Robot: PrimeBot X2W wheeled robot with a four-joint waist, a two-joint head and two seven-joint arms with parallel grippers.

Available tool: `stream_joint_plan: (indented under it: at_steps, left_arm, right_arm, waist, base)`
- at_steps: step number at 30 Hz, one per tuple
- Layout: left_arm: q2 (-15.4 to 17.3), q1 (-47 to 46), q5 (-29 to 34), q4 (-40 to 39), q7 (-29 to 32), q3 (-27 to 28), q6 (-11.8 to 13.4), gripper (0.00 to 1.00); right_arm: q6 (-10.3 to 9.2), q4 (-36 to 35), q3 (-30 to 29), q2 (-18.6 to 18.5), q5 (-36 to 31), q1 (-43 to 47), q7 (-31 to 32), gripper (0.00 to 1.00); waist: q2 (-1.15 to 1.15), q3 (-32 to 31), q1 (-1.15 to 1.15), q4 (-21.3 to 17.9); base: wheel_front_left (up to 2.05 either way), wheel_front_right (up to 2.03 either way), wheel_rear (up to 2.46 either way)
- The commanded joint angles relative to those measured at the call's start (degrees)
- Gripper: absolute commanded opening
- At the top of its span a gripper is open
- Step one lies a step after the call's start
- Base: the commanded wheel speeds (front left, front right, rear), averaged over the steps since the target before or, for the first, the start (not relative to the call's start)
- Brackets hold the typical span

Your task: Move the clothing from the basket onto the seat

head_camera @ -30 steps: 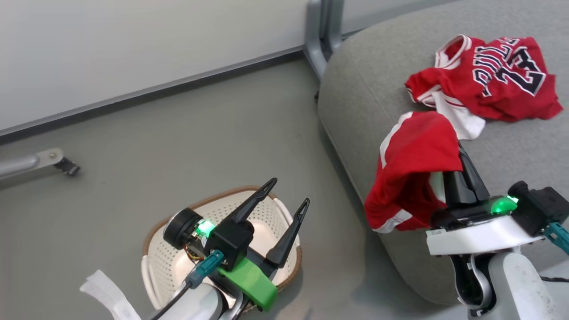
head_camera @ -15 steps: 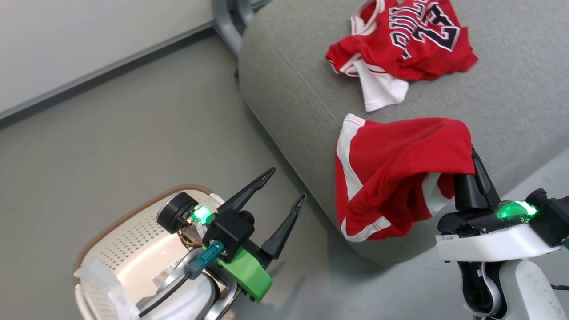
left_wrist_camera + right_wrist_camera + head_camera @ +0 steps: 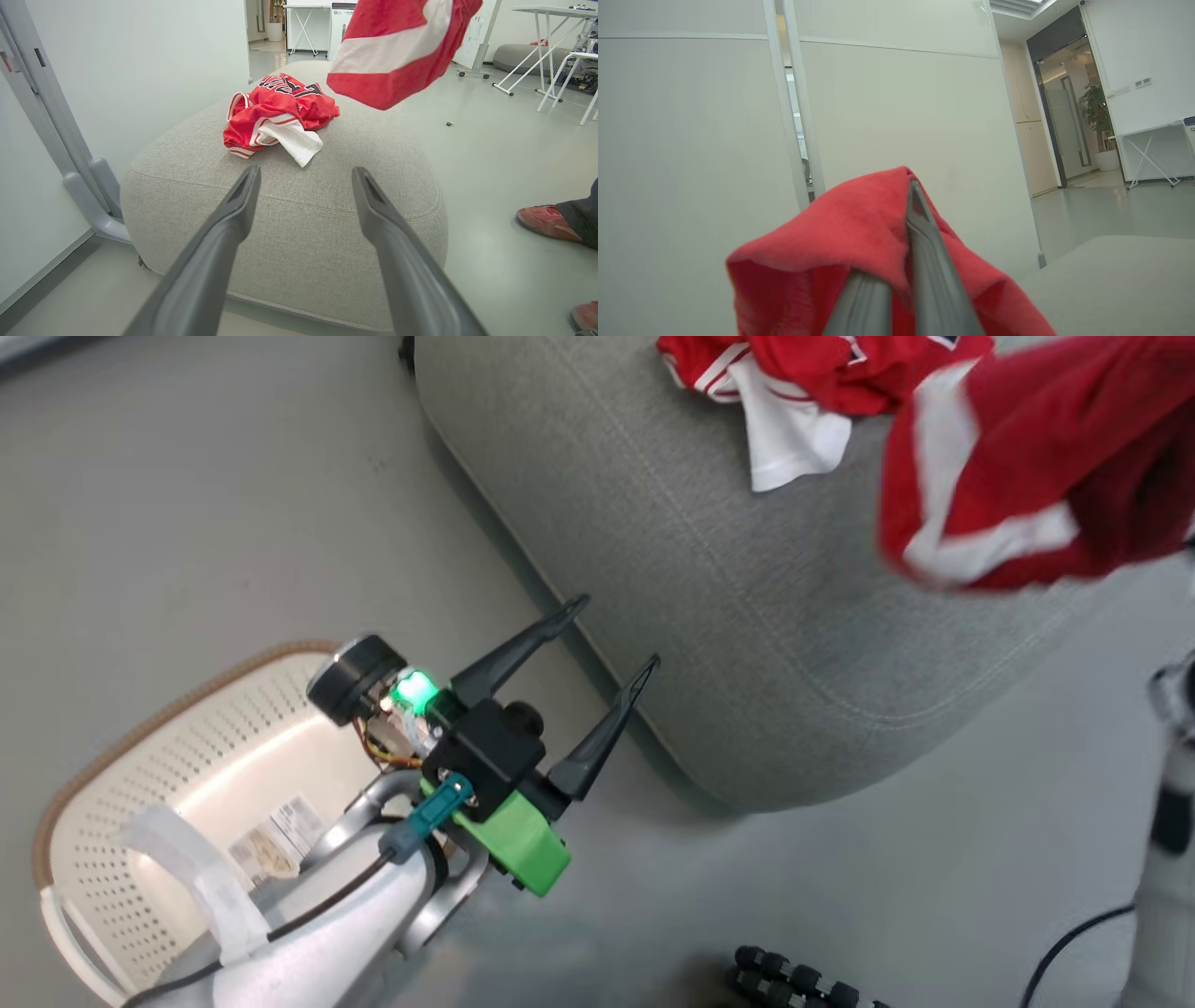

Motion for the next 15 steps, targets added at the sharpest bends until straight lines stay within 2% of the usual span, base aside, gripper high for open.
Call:
stream_joint_plan:
  at_steps: [1, 8, 12, 15]
  left_arm:
    - [0.74, -1.96, 0.84, -0.61, 0.47, 0.43, -0.32, 1.0]
    - [0.67, -5.49, 0.95, -1.68, 1.27, 1.14, -0.93, 1.0]
    - [-0.17, -6.58, 0.51, -1.66, 0.89, 1.16, -1.1, 1.0]
    - [-0.53, -7.25, 0.59, -1.15, 0.35, 1.23, -1.09, 1.0]
  right_arm:
    - [-0.02, 0.58, -2.05, -1.29, -1.5, -4.32, 0.0, 0.0]
    - [-0.02, 8.72, -8.16, -9.85, -5.72, -20.39, -0.01, 0.0]
    - [-0.02, 15.35, -10.23, -13.54, -7.93, -24.82, -0.01, 0.0]
    - [-0.02, 20.18, -11.23, -13.86, -9.24, -24.71, 0.0, 0.0]
  waist:
    - [0.0, 9.11, 0.0, 4.04]
    - [0.0, 14.81, 0.0, 9.94]
    - [0.0, 16.37, 0.0, 12.89]
    - [0.0, 17.09, 0.0, 14.55]
  base:
    - [0.0, 0.0, 0.0]
    - [0.0, 0.0, 0.0]
    - [0.0, 0.0, 0.0]
    - [0.0, 0.0, 0.0]
